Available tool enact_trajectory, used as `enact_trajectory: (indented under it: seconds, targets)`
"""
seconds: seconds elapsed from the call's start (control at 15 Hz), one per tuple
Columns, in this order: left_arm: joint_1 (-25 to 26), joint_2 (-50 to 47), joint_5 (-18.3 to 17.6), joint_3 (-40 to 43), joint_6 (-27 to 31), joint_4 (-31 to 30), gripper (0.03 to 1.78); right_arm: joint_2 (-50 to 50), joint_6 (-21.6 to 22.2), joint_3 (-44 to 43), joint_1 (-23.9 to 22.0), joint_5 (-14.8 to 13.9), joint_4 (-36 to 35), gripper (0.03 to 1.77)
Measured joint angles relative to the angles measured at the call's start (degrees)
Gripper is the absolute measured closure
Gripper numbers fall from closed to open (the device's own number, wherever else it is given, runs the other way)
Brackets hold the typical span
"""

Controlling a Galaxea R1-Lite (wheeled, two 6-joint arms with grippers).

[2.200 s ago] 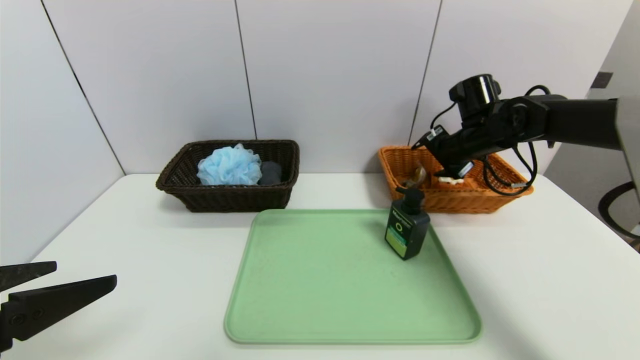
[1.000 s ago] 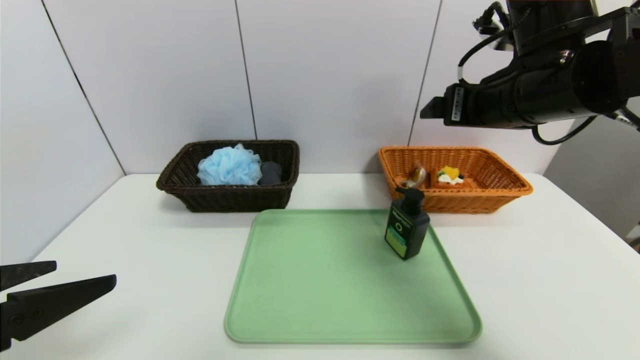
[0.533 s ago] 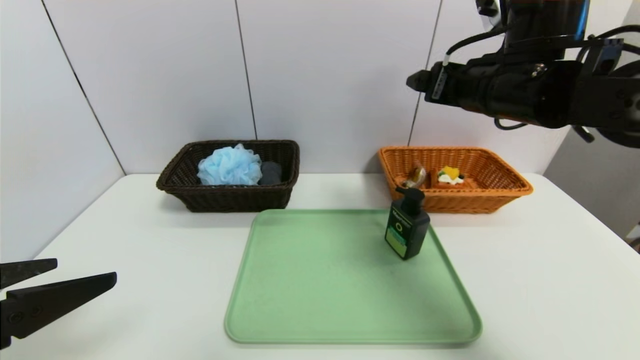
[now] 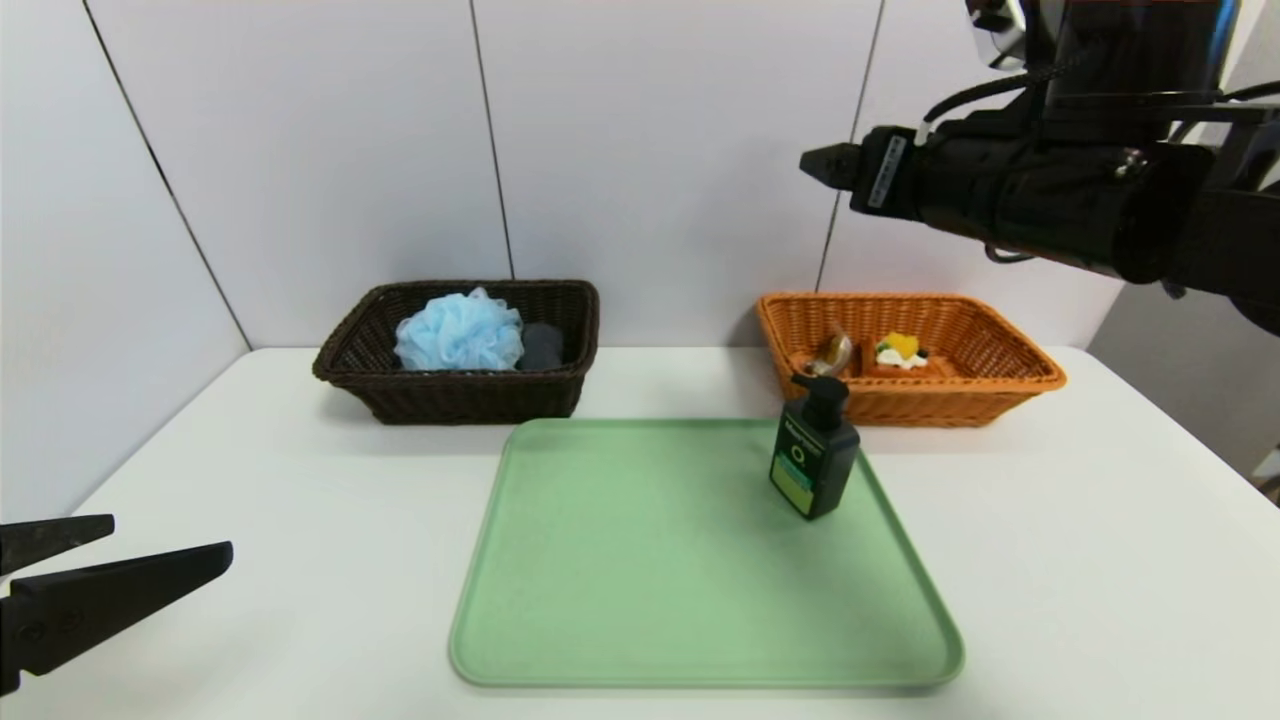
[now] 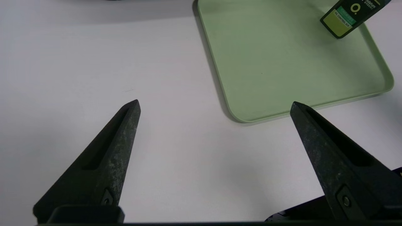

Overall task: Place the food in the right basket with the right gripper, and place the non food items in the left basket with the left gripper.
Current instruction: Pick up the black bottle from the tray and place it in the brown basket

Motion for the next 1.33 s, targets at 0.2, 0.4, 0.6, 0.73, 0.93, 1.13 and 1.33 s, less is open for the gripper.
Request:
enact_trajectory:
  seconds: [0.2,0.4,0.6,0.73,0.93,1.13,1.33]
  targets:
    - [0.0,-0.2,0.0,0.1,0.0,0.1,0.12,-5.9,-3.1,8.0,0.3,5.7,3.8,0.1]
    - [0.0,-0.2,0.0,0.1,0.0,0.0,0.12,-11.9,-4.4,18.0,0.8,7.6,3.8,0.1]
    - [0.0,-0.1,0.5,0.4,-0.1,-0.5,0.12,-15.9,-4.5,28.8,1.4,8.1,-2.2,0.1]
    - [0.0,-0.1,1.5,0.8,-0.1,-1.6,0.12,-17.0,-4.8,36.4,1.6,8.3,-10.6,0.1]
    - [0.1,-0.1,4.2,1.7,0.2,-4.4,0.12,-17.0,-6.2,46.2,1.8,8.4,-23.2,0.1]
    - [0.0,-0.1,4.0,2.3,0.2,-4.5,0.12,-16.4,-6.4,53.9,2.3,8.4,-31.7,0.1]
    - [0.0,0.0,4.0,2.6,0.1,-4.6,0.12,-14.5,-6.6,59.5,3.1,10.5,-40.5,0.1]
